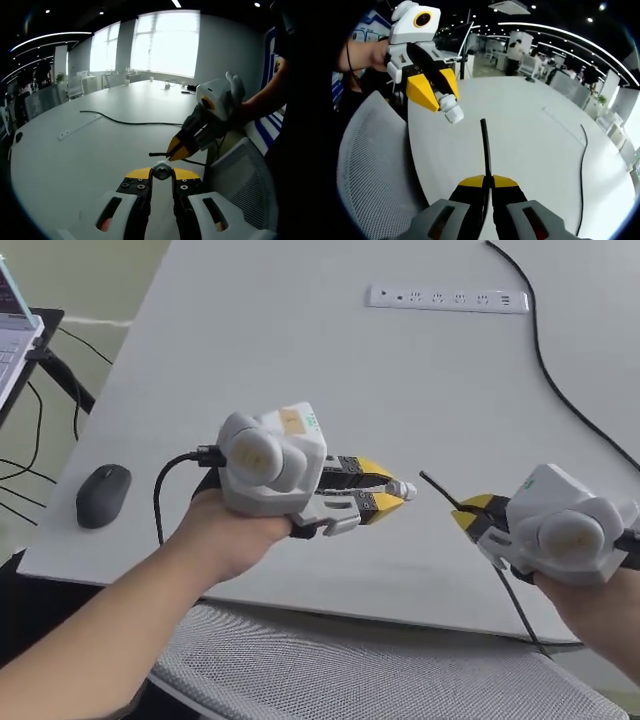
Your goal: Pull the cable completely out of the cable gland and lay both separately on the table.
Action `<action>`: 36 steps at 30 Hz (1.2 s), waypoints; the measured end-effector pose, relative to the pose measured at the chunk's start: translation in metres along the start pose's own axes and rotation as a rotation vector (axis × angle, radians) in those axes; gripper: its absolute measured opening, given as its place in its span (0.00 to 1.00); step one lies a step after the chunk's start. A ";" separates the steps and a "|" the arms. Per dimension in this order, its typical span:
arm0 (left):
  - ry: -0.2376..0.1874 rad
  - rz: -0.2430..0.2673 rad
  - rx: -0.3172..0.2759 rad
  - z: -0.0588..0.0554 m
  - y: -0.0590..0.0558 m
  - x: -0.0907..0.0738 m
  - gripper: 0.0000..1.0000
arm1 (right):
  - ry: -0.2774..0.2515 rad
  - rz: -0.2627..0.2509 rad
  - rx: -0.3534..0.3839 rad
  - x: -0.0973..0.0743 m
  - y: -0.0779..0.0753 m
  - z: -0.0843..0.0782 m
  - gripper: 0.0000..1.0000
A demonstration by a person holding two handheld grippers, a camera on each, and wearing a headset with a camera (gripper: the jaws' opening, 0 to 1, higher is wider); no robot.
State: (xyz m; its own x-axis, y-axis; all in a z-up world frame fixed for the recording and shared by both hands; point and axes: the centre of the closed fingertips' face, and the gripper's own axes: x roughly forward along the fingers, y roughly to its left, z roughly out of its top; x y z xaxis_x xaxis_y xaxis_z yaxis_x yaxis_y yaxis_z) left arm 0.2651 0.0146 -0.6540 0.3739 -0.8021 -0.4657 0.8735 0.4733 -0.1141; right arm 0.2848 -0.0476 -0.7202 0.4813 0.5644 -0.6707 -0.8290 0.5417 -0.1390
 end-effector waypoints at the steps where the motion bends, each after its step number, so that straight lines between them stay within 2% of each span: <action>1: -0.002 0.002 0.001 0.001 0.000 0.000 0.15 | 0.001 -0.002 -0.004 0.000 -0.001 0.000 0.00; 4: -0.007 0.005 0.004 0.002 -0.001 -0.001 0.15 | 0.002 0.001 -0.007 0.000 -0.002 0.001 0.00; 18: -0.002 0.011 -0.020 -0.012 0.005 -0.001 0.15 | -0.003 0.025 -0.040 0.008 -0.009 0.024 0.00; 27: -0.008 0.022 -0.029 -0.018 0.009 -0.005 0.15 | 0.000 0.027 -0.025 0.021 -0.013 0.038 0.00; 32: -0.003 0.018 -0.039 -0.026 0.009 -0.009 0.15 | 0.009 0.027 -0.028 0.030 -0.013 0.044 0.00; 36: -0.009 0.021 -0.052 -0.031 0.011 -0.013 0.15 | 0.020 0.021 -0.052 0.039 -0.015 0.049 0.00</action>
State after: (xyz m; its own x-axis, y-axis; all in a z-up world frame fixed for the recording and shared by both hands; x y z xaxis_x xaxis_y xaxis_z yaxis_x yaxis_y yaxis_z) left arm 0.2600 0.0413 -0.6760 0.3945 -0.7952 -0.4605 0.8483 0.5078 -0.1501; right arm 0.3297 -0.0029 -0.7089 0.4585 0.5626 -0.6879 -0.8528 0.4963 -0.1625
